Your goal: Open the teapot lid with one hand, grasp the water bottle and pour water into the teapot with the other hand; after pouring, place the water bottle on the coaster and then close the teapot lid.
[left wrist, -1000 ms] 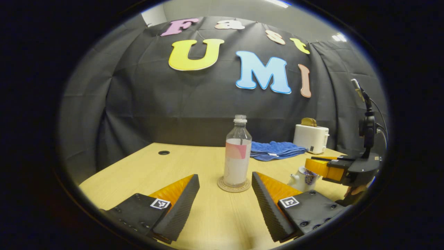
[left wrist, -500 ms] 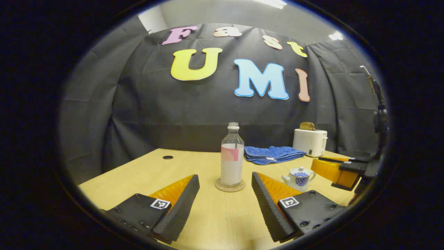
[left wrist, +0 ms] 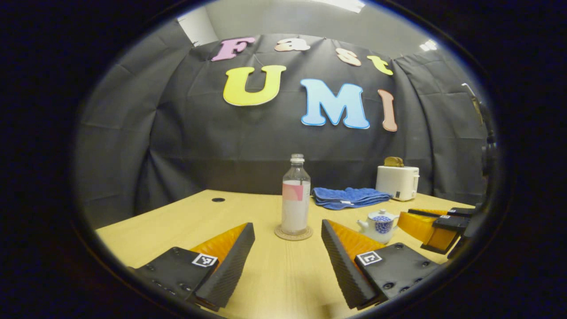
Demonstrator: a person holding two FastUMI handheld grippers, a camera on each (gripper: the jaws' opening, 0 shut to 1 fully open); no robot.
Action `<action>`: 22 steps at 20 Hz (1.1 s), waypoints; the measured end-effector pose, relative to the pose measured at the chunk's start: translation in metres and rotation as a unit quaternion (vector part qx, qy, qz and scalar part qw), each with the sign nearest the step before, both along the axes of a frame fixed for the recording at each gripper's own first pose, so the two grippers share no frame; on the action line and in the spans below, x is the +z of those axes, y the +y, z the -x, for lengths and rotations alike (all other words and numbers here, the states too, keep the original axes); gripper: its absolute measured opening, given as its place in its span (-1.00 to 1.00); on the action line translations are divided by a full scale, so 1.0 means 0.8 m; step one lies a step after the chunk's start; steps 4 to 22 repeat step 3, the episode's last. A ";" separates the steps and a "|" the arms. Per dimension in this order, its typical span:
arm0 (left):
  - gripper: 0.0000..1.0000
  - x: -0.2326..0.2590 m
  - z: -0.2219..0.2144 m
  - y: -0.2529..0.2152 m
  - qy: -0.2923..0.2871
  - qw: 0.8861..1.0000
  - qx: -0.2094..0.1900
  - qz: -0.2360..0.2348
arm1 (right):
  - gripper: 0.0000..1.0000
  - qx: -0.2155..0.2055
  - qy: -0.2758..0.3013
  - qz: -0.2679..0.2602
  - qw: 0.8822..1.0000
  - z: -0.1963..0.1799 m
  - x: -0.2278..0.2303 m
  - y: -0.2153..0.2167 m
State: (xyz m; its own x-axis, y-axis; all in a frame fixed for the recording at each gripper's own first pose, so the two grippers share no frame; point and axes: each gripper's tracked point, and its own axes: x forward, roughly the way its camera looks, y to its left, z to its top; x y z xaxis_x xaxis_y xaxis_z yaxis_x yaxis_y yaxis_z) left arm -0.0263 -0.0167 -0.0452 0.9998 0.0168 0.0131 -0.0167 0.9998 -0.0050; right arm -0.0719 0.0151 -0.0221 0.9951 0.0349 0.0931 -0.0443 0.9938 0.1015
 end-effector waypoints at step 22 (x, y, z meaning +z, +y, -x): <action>1.00 0.001 0.001 0.001 -0.005 1.000 0.007 -0.007 | -0.53 -0.003 -0.002 -0.004 1.000 -0.001 -0.002 -0.001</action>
